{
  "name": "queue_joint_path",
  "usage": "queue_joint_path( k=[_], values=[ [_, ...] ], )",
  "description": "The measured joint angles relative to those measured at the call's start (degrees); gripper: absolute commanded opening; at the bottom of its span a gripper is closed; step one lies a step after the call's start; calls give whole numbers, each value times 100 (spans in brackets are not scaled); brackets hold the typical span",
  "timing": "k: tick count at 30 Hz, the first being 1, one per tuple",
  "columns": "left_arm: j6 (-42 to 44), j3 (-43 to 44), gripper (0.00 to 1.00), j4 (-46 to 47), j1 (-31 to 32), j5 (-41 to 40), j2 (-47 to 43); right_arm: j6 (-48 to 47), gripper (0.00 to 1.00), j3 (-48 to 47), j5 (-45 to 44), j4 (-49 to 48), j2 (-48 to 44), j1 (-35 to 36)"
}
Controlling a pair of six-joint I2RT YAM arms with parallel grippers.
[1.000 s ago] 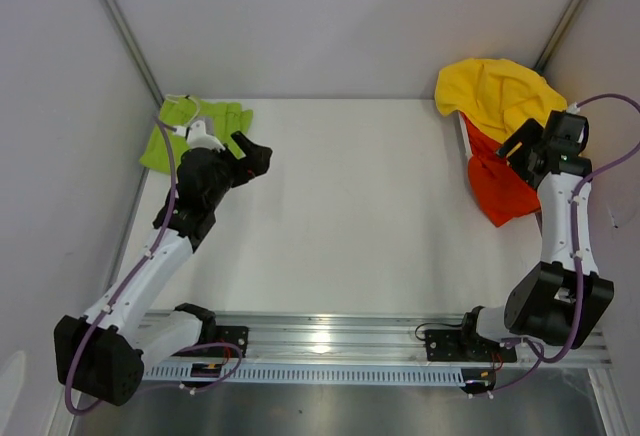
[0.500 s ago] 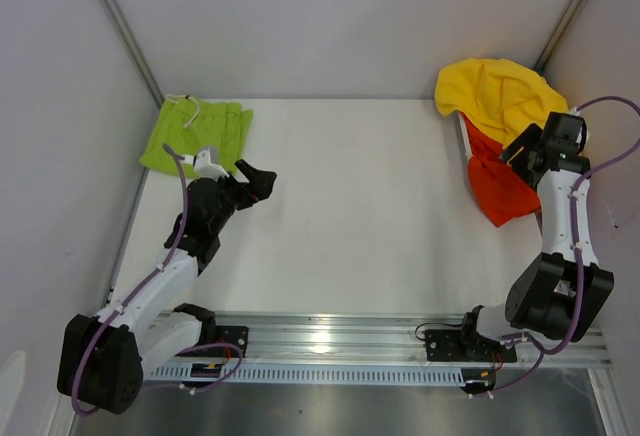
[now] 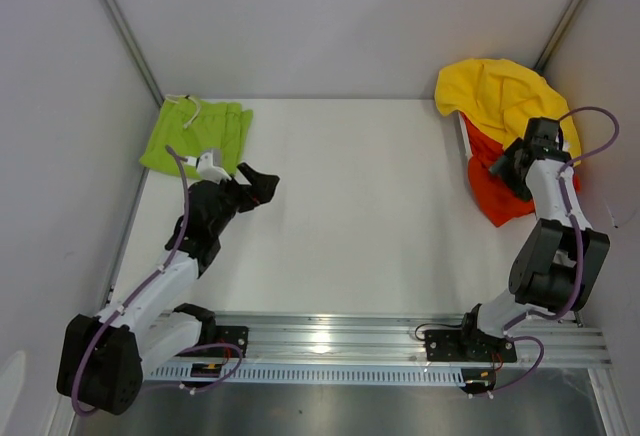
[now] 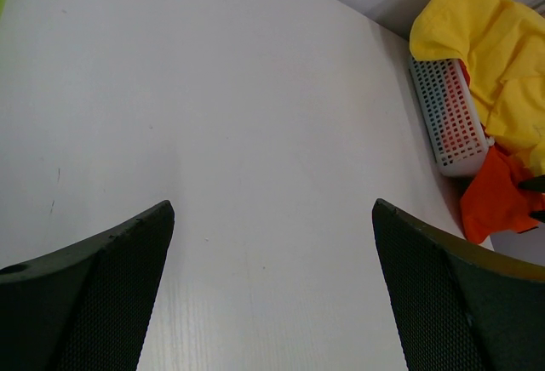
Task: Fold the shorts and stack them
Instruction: Grab the shorts from the pile
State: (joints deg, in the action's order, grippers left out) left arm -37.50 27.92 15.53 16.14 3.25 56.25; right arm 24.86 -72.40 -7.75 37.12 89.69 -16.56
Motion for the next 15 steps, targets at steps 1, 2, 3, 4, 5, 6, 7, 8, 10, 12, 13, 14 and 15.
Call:
queue_joint_path(
  k=[1, 2, 3, 4, 5, 6, 7, 8, 10, 12, 13, 14, 15],
  values=[
    [-2, -9, 99, 11, 4, 20, -22, 7, 51, 0, -13, 0, 52, 39],
    [-2, -13, 99, 17, 22, 48, -52, 7, 29, -4, -26, 2, 87, 83],
    [-2, -15, 99, 28, 37, 66, -79, -13, 22, -17, -39, 7, 129, 127],
    [-2, -17, 99, 33, 66, 103, -116, 28, 14, -39, -42, 11, 173, 168],
    [-2, -17, 99, 48, 98, 125, -144, 63, 0, -66, -39, 17, 208, 203],
    [-2, -17, 99, 70, 129, 149, -164, 74, 0, -131, -20, 59, 249, 245],
    [-2, -17, 99, 92, 155, 175, -173, 96, 0, -181, 0, 74, 262, 273],
    [-2, -17, 99, 98, 170, 195, -173, 111, 0, -284, 24, 153, 278, 302],
    [-2, -17, 99, 92, 181, 219, -173, 116, 0, -551, 63, 275, 278, 350],
    [-2, -17, 99, 92, 186, 254, -190, 116, 0, -940, 120, 380, 273, 391],
    [-2, -17, 99, 90, 192, 258, -210, 118, 0, -1075, 138, 398, 256, 402],
    [-2, -17, 99, 85, 199, 258, -240, 122, 0, -1244, 186, 457, 219, 411],
    [-2, -17, 99, 85, 203, 256, -284, 127, 0, -1397, 254, 496, 160, 422]
  ],
)
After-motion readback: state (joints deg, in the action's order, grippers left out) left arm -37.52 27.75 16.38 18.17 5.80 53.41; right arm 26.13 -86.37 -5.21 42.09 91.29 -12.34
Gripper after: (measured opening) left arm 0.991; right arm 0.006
